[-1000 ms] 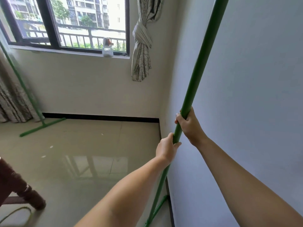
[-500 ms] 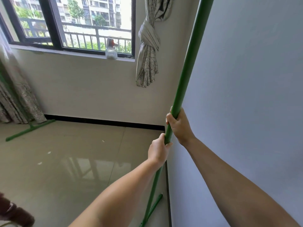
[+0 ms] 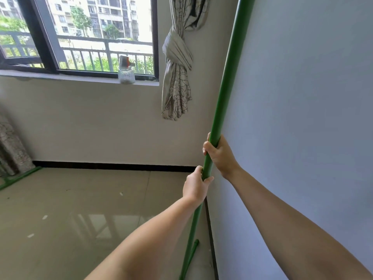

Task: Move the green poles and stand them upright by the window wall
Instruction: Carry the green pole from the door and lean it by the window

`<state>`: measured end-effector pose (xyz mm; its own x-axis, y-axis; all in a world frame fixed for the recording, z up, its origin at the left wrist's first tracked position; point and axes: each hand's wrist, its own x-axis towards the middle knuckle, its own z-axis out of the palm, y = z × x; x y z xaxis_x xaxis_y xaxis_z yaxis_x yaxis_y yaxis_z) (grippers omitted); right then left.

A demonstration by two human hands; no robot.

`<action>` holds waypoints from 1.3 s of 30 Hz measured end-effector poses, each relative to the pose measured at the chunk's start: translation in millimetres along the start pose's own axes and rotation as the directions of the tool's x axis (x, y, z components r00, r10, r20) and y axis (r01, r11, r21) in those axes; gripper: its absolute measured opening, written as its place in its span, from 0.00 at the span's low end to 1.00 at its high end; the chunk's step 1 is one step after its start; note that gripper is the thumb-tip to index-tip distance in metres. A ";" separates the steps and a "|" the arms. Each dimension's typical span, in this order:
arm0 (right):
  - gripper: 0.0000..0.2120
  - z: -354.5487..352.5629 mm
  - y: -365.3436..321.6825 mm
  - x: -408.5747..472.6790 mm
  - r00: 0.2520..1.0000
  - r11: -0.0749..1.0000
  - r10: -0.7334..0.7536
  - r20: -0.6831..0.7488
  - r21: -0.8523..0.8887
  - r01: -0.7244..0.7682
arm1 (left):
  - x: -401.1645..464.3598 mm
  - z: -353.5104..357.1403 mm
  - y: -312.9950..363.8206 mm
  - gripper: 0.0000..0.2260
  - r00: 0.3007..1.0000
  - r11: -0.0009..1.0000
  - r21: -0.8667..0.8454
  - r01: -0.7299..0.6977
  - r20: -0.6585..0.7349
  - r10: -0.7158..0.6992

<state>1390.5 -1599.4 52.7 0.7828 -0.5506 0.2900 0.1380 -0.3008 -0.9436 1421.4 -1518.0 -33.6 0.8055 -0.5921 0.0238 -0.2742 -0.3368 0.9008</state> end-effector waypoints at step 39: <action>0.05 -34.4 170.0 538.4 0.990 0.992 0.120 -0.072 0.052 -0.117 | 562.9 45.2 13.1 0.02 0.983 0.998 -0.023 -0.058 0.171 0.061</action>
<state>1814.6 -1973.7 53.9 0.7477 -0.6377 0.1851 0.0771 -0.1935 -0.9781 1847.5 -1888.8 -28.0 0.6857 -0.7278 0.0045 -0.3084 -0.2850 0.9075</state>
